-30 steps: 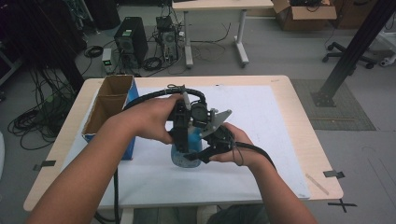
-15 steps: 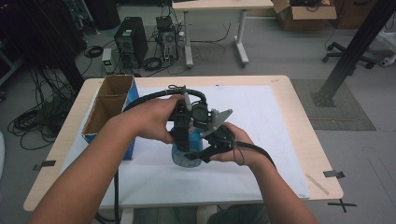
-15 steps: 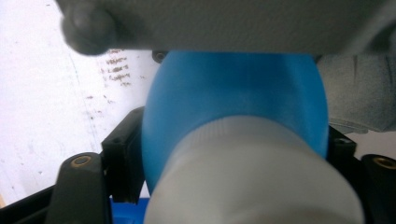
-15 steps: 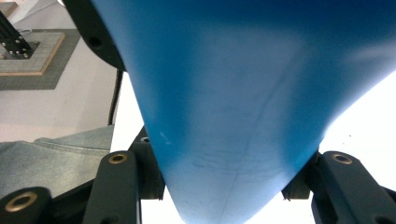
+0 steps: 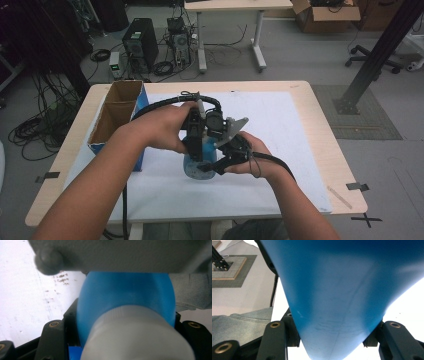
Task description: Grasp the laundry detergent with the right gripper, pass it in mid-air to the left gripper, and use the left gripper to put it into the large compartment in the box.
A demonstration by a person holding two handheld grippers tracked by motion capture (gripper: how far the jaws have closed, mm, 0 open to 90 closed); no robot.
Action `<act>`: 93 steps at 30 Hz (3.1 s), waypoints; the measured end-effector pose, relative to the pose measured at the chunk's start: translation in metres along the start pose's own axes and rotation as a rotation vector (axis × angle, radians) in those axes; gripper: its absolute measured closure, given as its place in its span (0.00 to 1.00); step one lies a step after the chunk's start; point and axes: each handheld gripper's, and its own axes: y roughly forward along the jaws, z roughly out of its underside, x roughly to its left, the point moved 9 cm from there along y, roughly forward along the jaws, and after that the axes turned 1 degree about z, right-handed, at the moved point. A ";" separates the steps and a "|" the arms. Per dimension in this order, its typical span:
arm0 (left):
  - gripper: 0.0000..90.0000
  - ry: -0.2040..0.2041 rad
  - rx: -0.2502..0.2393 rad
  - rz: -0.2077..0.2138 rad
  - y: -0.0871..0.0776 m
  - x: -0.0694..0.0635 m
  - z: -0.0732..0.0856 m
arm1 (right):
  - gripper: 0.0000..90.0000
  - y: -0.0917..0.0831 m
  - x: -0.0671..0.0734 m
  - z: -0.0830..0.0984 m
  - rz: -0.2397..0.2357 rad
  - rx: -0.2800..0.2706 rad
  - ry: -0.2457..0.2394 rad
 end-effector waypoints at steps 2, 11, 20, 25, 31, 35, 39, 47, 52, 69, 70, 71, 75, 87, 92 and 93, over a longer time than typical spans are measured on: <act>0.43 0.001 -0.001 -0.004 0.000 0.000 0.000 | 0.51 0.000 -0.001 0.000 0.004 -0.004 -0.008; 0.43 0.021 0.010 -0.015 -0.006 -0.001 0.001 | 0.49 -0.001 0.001 -0.003 0.014 -0.044 0.009; 0.43 0.025 0.016 -0.021 -0.012 -0.001 0.001 | 0.42 -0.005 0.001 -0.007 0.028 -0.120 0.044; 0.43 0.025 0.017 -0.024 -0.013 0.000 -0.001 | 0.39 -0.006 0.001 -0.008 0.040 -0.156 0.060; 0.43 0.025 0.013 -0.028 -0.017 0.001 -0.003 | 0.31 -0.006 0.002 -0.006 0.049 -0.191 0.074; 0.43 0.026 0.011 -0.030 -0.017 0.000 -0.005 | 0.25 -0.008 0.002 -0.003 0.032 -0.199 0.092; 0.43 0.028 0.012 -0.028 -0.017 0.000 -0.007 | 0.21 -0.009 0.002 -0.001 0.034 -0.193 0.097; 0.43 0.020 0.011 -0.023 -0.019 0.001 -0.008 | 0.04 -0.013 0.001 0.000 0.029 -0.198 0.109; 0.43 0.010 0.015 -0.027 -0.021 0.004 -0.006 | 0.01 -0.022 -0.003 0.003 0.041 -0.192 0.105; 0.43 -0.244 0.031 -0.026 -0.050 0.028 0.011 | 0.01 -0.092 -0.023 0.027 0.109 -0.082 0.067; 0.43 -0.279 0.024 -0.029 -0.053 0.031 0.013 | 0.01 -0.095 -0.023 0.029 0.109 -0.067 0.070; 0.43 -0.318 0.012 -0.030 -0.057 0.034 0.015 | 0.01 -0.098 -0.024 0.031 0.111 -0.054 0.065; 0.43 -0.475 -0.039 -0.024 -0.072 0.044 0.025 | 0.01 -0.106 -0.027 0.039 0.122 -0.002 0.066; 0.43 -0.835 -0.089 -0.078 -0.117 0.067 0.061 | 0.02 -0.118 -0.031 0.050 0.139 0.031 0.077; 0.43 -0.940 -0.155 -0.093 -0.134 0.075 0.074 | 0.02 -0.119 -0.034 0.052 0.141 0.042 0.081; 0.43 -0.951 -0.153 -0.097 -0.137 0.077 0.078 | 0.02 -0.119 -0.034 0.052 0.140 0.047 0.083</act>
